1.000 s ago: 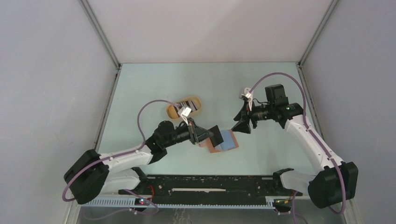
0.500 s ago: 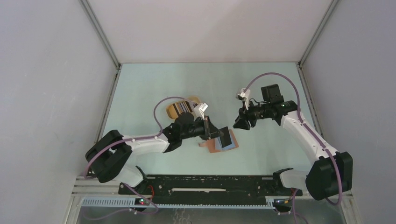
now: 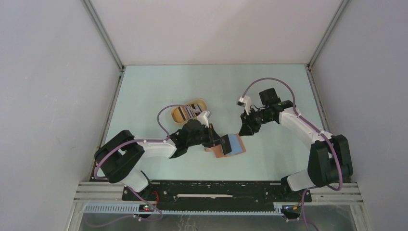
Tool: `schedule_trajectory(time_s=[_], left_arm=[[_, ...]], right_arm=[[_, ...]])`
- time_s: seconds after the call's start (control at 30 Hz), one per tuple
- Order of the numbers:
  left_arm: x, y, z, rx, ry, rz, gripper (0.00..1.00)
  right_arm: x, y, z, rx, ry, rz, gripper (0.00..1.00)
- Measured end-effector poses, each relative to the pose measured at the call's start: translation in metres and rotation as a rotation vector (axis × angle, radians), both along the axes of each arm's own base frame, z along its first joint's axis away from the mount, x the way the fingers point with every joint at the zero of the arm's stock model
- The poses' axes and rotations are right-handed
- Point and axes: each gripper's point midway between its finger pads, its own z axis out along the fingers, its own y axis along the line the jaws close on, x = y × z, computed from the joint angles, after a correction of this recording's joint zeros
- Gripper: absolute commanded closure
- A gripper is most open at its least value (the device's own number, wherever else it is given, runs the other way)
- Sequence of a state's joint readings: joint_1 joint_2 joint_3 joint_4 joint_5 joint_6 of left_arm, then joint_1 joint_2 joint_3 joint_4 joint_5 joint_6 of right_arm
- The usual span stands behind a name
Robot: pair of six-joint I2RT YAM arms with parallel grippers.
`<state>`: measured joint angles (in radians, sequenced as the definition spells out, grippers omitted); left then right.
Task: Put the credit cards into the card holder
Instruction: Insert the credit card into the card holder.
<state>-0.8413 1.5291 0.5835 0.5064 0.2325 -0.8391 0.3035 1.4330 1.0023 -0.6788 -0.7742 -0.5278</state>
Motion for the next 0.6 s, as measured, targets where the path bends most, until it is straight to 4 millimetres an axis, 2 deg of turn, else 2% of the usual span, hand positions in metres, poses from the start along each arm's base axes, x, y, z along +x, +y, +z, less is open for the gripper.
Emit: schedule_trajectory(time_s=[0.23,0.4,0.6], left_arm=[[-0.002,0.020,-0.025,0.050,0.036,0.041,1.00],[0.000,0.022,-0.025,0.042,0.045,0.056,1.00],[0.003,0.023,-0.026,0.024,0.051,0.076,1.00]], right_arm=[[-0.007,0.012,-0.028,-0.071,0.115,0.035,0.74],[-0.013,0.022,-0.047,-0.143,0.165,0.063,0.79],[-0.015,0.023,-0.063,-0.220,0.200,0.067,0.82]])
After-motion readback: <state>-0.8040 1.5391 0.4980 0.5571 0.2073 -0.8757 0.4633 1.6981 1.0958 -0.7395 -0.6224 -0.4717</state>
